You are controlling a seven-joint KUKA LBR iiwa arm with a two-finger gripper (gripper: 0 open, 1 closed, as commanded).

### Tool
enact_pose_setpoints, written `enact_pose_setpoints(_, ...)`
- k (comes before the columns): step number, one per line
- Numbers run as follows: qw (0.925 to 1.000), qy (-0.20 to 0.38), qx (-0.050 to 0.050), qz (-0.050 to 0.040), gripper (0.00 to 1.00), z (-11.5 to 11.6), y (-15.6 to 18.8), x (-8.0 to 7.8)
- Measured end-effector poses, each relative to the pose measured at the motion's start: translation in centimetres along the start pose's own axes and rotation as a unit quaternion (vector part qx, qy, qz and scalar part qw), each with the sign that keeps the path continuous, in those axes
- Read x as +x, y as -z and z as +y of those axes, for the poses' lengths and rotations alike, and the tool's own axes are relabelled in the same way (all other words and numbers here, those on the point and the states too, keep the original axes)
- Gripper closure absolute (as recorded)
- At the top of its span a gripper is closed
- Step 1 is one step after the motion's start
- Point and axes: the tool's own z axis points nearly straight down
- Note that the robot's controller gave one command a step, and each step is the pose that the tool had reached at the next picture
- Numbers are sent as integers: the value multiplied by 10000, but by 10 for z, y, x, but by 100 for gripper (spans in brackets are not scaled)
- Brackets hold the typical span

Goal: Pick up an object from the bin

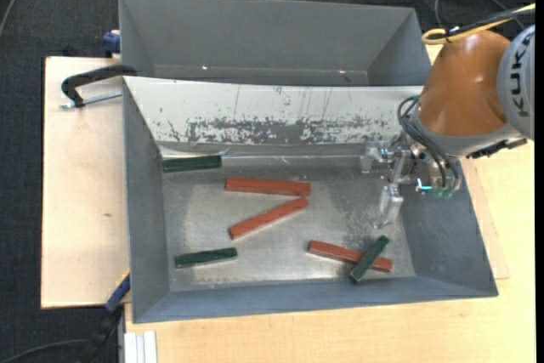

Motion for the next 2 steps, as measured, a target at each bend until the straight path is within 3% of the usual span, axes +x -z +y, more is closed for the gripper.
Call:
enact_pose_setpoints(1, 10000, 83, -11, 7, 0, 52, -64, 52)
enact_pose_setpoints(2, 10000, 63, 6, -63, 100, 49, -60, 48)
